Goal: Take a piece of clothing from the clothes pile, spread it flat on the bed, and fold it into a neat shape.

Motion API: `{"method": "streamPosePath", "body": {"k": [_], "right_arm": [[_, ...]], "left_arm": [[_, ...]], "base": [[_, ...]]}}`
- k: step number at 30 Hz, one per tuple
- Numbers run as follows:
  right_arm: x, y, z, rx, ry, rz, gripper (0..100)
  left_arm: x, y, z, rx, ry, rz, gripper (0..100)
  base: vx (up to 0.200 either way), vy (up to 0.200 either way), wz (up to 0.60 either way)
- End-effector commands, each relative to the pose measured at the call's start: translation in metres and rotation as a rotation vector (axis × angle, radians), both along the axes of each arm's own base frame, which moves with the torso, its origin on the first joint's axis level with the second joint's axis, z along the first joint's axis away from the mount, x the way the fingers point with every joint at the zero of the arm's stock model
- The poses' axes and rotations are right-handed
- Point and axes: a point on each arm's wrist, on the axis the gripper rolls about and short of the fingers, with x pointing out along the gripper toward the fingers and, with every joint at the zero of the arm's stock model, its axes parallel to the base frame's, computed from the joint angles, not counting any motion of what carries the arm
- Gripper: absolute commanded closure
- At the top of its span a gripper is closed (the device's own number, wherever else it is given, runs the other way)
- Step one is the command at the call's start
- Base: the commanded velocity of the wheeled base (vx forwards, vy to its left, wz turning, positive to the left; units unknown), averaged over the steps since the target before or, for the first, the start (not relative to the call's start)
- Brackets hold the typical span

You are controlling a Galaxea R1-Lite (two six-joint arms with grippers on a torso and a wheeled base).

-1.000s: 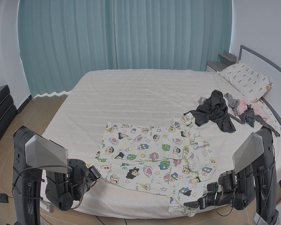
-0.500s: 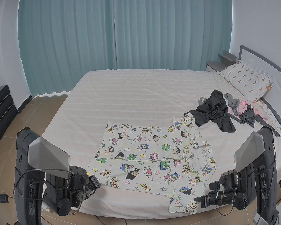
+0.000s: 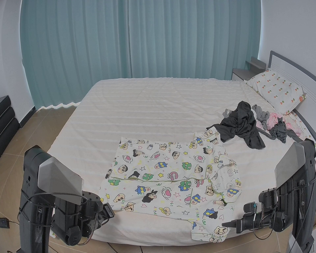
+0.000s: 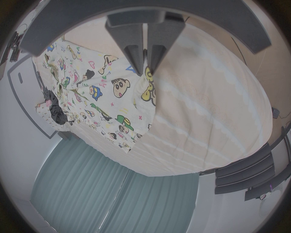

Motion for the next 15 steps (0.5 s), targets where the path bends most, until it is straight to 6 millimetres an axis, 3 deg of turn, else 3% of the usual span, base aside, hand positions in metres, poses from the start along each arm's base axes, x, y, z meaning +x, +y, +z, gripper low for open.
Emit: {"method": "streamPosePath", "body": {"k": [1, 15], "right_arm": [[0.000, -0.005, 0.000, -0.002, -0.004, -0.018, 100], [-0.005, -0.023, 0.003, 0.039, -0.062, 0.036, 100]], "left_arm": [[-0.004, -0.004, -0.003, 0.002, 0.006, -0.019, 100], [-0.025, -0.003, -0.003, 0.052, 0.080, -0.097, 100]], "base": [[0.000, 0.000, 0.00], [0.000, 0.000, 0.00]]}}
